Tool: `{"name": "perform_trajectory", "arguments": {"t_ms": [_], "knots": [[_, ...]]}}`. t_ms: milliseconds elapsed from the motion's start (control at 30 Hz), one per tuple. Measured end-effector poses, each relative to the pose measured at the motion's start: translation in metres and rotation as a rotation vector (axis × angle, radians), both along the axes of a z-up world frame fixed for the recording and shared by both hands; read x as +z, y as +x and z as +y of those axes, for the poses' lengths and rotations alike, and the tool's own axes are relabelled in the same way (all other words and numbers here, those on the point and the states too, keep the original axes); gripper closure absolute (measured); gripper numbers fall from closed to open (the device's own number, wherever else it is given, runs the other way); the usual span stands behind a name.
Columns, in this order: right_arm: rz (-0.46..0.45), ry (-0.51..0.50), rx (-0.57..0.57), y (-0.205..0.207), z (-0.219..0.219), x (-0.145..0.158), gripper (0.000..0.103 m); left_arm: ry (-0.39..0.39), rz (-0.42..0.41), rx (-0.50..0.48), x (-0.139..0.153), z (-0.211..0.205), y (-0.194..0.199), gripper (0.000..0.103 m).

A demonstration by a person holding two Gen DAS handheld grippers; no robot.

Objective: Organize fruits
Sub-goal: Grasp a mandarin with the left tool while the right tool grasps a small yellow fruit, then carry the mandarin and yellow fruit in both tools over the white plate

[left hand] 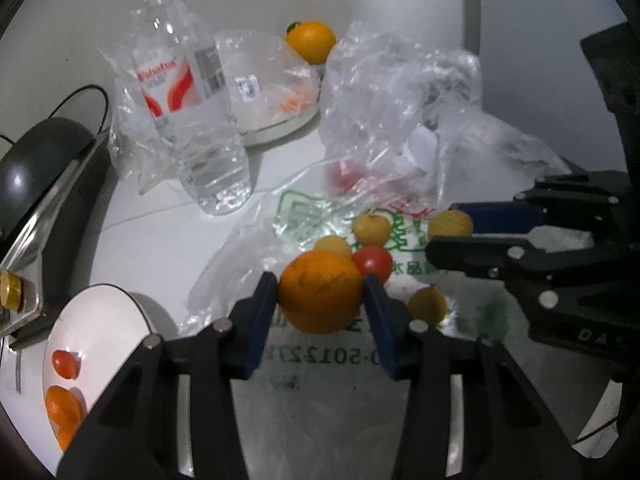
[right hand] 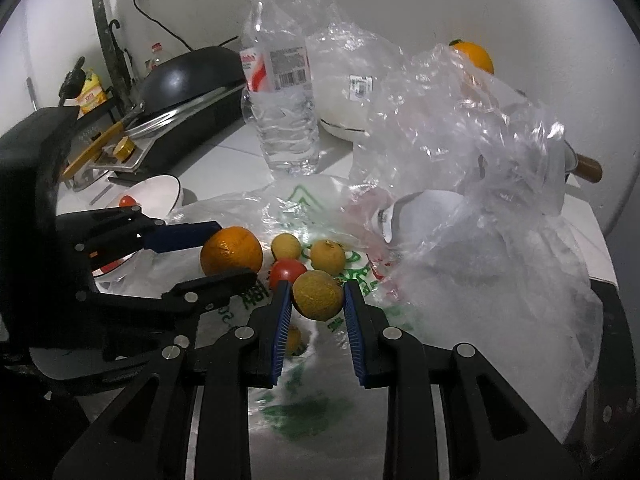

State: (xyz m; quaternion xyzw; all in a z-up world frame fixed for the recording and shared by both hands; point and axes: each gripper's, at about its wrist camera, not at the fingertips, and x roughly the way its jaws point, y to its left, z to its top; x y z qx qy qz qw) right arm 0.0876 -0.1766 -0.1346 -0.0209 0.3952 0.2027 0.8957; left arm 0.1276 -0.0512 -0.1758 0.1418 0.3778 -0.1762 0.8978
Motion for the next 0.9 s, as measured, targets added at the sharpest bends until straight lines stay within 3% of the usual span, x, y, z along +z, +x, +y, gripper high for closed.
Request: {"name": "perform_trajectory", "arguments": {"t_ms": [533, 900], "knots": [[-0.062, -0.022, 0.019, -0.032, 0.028, 0.030, 0.075, -0.053, -0.085, -0.006, 0.042, 0.028, -0.047, 0.057], [-0.084, -0.036, 0.067, -0.041, 0.063, 0.039, 0.075, -0.059, -0.116, 0.048, 0.051, 0.067, -0.062, 0.057]]}}
